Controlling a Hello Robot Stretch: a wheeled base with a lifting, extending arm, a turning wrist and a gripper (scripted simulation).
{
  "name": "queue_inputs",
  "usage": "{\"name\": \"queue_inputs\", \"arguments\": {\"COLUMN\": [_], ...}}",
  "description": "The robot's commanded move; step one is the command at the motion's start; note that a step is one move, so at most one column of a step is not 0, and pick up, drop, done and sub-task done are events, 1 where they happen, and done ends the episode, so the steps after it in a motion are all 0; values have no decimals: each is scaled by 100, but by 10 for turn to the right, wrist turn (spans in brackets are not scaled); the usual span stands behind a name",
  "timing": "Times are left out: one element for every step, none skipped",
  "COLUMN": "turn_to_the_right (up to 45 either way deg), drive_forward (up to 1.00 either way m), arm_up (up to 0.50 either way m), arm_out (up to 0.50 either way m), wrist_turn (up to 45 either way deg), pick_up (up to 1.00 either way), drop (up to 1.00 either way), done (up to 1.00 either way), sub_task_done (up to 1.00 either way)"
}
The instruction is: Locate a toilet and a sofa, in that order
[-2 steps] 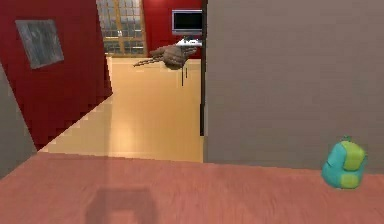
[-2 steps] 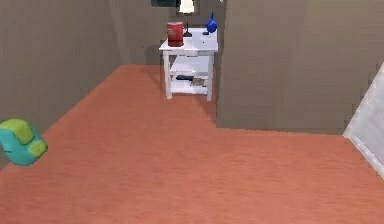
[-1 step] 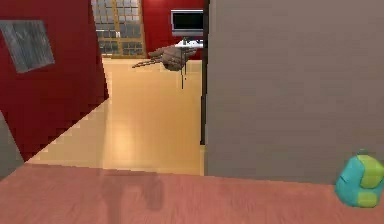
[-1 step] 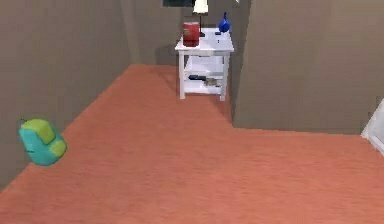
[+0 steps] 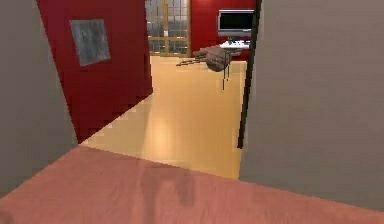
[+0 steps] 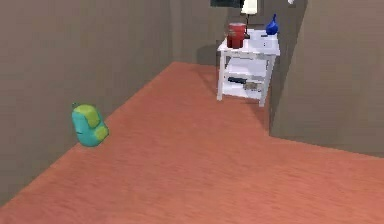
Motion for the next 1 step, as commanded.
{"name": "queue_inputs", "arguments": {"turn_to_the_right": [0], "drive_forward": [100], "arm_up": [0], "arm_out": [0], "wrist_turn": [0], "pick_up": [0], "drop": [0], "done": [0], "sub_task_done": [0]}}
